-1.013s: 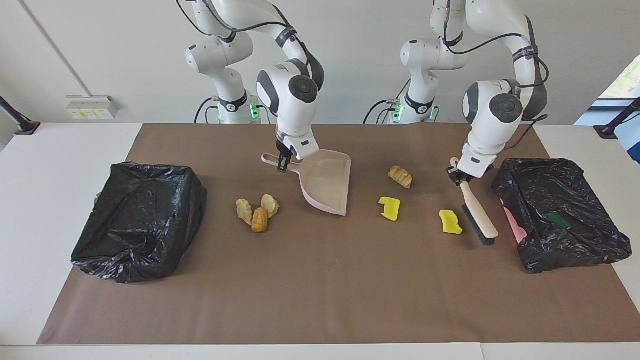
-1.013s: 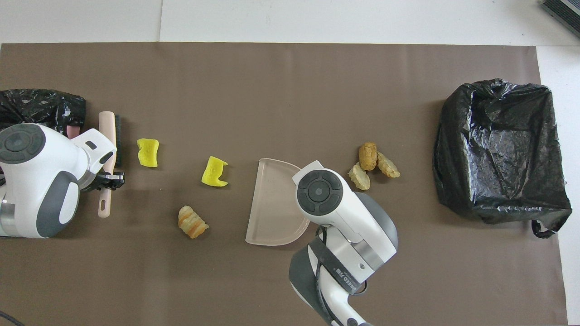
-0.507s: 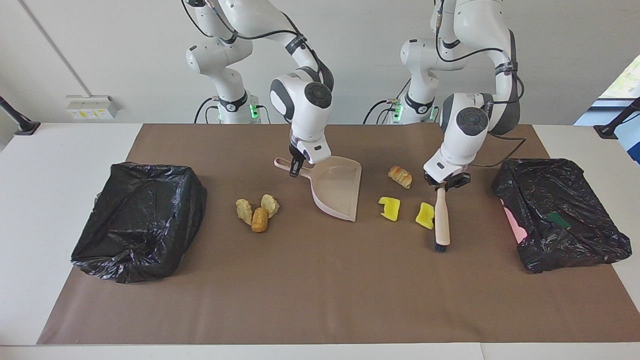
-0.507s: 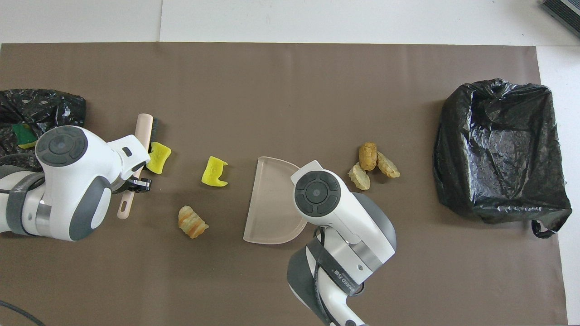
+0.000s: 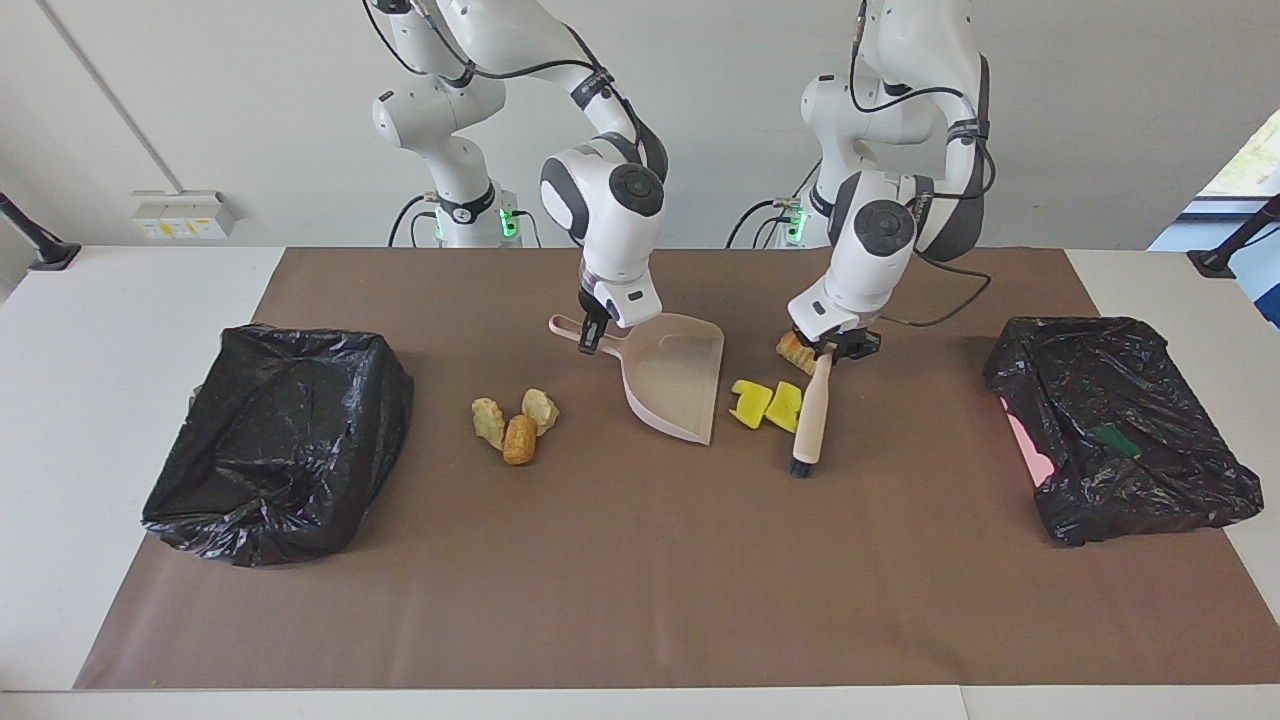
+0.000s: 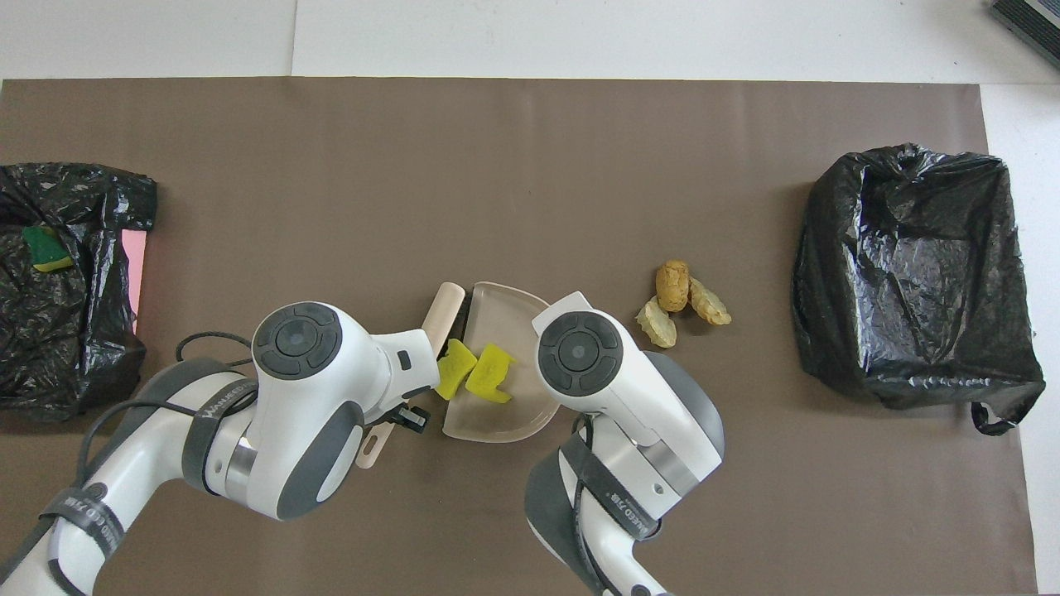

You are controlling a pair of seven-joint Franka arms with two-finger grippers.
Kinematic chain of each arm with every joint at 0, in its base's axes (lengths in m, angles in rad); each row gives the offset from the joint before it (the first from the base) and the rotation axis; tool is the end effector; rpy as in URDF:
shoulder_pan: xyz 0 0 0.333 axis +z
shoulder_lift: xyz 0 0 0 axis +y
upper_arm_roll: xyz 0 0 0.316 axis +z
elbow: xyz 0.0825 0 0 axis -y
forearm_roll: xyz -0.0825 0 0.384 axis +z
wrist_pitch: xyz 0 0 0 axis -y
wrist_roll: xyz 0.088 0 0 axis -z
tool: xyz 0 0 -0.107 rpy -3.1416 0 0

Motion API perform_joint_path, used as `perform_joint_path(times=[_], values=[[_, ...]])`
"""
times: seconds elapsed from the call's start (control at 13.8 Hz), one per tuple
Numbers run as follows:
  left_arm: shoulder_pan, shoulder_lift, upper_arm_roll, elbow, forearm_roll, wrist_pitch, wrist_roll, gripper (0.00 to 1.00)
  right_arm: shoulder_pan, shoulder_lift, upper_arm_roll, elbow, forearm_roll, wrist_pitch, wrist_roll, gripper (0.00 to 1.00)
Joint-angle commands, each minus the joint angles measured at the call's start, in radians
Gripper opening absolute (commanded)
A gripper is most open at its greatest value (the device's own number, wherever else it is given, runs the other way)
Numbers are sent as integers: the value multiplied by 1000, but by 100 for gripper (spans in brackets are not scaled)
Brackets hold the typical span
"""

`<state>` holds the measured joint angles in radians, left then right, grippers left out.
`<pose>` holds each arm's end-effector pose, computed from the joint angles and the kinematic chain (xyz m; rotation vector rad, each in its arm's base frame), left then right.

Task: Sweep and dump trash in bin
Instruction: 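Sweep the yellow sponges into the dustpan with the brush in the left gripper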

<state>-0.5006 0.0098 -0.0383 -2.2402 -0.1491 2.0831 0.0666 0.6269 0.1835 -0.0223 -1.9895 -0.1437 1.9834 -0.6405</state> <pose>0.4301 -0.2658 0.3515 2.9433 -0.7853 -0.2918 0.4727 0.3161 0.3580 2.3754 1.8347 -0.2888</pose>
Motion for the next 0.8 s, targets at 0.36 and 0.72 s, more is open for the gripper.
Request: perform_joint_path(times=[0.36,0.72], values=[[-36,-25,34,129,-122,-177,-52,0,2,7,1,15,-14,5,30,0],[-29,-59,37,96,-55,-218,-420,0,-1,8,1,12,-10,9,-117,0]])
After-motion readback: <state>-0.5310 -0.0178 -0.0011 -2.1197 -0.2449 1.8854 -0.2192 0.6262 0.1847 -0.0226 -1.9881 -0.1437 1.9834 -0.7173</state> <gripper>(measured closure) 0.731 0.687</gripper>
